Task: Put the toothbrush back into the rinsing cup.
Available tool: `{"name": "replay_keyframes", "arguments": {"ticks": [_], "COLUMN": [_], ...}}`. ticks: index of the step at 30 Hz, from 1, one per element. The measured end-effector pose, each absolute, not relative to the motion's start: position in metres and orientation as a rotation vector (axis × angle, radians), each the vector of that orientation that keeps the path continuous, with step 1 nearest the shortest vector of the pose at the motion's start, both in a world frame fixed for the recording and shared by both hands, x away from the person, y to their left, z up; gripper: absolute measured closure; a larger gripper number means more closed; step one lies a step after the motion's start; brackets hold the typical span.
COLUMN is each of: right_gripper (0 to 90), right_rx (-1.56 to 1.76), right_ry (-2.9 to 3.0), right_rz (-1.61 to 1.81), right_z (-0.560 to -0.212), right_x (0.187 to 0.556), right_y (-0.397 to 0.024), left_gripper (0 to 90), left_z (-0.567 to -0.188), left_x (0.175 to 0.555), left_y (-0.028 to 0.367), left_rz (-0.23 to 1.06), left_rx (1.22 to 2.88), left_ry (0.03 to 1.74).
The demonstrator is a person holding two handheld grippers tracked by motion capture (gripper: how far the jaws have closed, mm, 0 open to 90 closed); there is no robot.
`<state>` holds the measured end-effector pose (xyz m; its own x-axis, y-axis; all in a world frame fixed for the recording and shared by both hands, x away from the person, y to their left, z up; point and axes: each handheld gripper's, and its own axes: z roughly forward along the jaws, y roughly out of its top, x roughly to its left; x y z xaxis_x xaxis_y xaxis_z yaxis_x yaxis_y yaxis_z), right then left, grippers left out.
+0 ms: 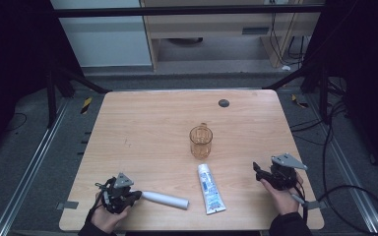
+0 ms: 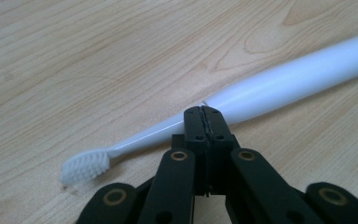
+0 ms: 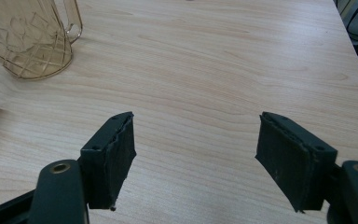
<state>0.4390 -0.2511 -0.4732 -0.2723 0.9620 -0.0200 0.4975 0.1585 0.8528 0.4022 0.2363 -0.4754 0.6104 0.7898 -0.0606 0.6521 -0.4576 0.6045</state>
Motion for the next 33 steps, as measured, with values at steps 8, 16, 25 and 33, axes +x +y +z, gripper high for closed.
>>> {"name": "replay_keyframes", "arguments": {"ticks": [8, 16, 25, 33], "right_gripper": [27.7, 27.7, 27.8, 27.8], "right_rx": [1.390, 1.386, 1.383, 1.383], "right_ry": [1.858, 1.861, 1.863, 1.864], "right_rz": [1.021, 1.016, 1.016, 1.017], "right_z": [-0.474, -0.474, -0.474, -0.474], "right_x": [0.439, 0.440, 0.441, 0.441], "right_y": [-0.250, -0.250, -0.249, -0.249], "left_gripper": [89.4, 89.4, 89.5, 89.5], "left_z": [-0.478, -0.480, -0.481, -0.482], "left_x": [0.414, 0.430, 0.440, 0.449], "left_y": [0.234, 0.225, 0.218, 0.208], "left_rz": [0.309, 0.350, 0.342, 0.338], "left_rx": [2.223, 2.204, 2.186, 2.185], "left_ry": [1.155, 1.162, 1.167, 1.163]}}
